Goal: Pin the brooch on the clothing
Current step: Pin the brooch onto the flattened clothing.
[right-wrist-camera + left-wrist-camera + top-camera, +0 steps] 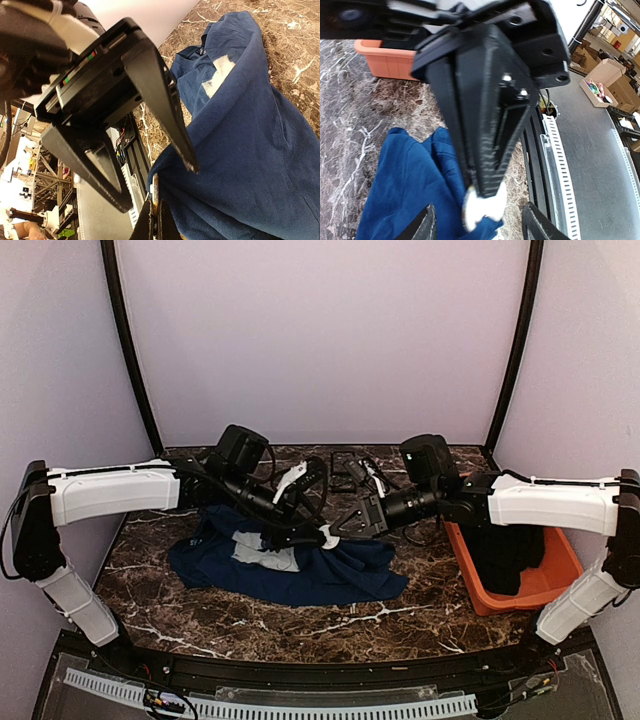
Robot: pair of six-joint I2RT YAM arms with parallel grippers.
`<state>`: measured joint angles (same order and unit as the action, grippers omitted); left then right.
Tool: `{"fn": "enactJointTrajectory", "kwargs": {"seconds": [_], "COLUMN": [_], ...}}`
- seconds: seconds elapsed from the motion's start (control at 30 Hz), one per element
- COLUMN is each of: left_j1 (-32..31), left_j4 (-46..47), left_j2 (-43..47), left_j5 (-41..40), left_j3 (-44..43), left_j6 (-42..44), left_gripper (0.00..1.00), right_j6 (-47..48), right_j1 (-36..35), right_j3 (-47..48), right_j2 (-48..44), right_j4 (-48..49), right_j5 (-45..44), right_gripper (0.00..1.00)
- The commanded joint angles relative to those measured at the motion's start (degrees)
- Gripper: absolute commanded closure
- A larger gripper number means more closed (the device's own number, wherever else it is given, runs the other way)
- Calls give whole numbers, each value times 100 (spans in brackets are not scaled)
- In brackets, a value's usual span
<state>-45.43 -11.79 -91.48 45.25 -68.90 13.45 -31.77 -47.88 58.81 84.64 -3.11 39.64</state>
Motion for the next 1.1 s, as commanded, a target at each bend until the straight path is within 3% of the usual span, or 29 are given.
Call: {"fn": "enactJointTrajectory", "kwargs": {"seconds": [0.0,0.1,0.63,1.07], "left_j1": [78,74,70,87], "left_j4": [27,-154,18,-707], "left_j2": [41,-135,-198,-108], "left_j5": [107,152,93,125], "left_j3": [4,-100,-109,-229], "left_j6": [-156,-140,-310,423], "left_gripper": [47,53,56,54], "right_j6": [76,87,100,78], "right_j1": [32,32,31,50], "right_j3": [69,106,74,-25], "right_j2": [-135,-129,-88,-103], "right_j4": [35,23,83,159], "right_j5": [80,88,126,140], "right_gripper": [100,100,100,100]}}
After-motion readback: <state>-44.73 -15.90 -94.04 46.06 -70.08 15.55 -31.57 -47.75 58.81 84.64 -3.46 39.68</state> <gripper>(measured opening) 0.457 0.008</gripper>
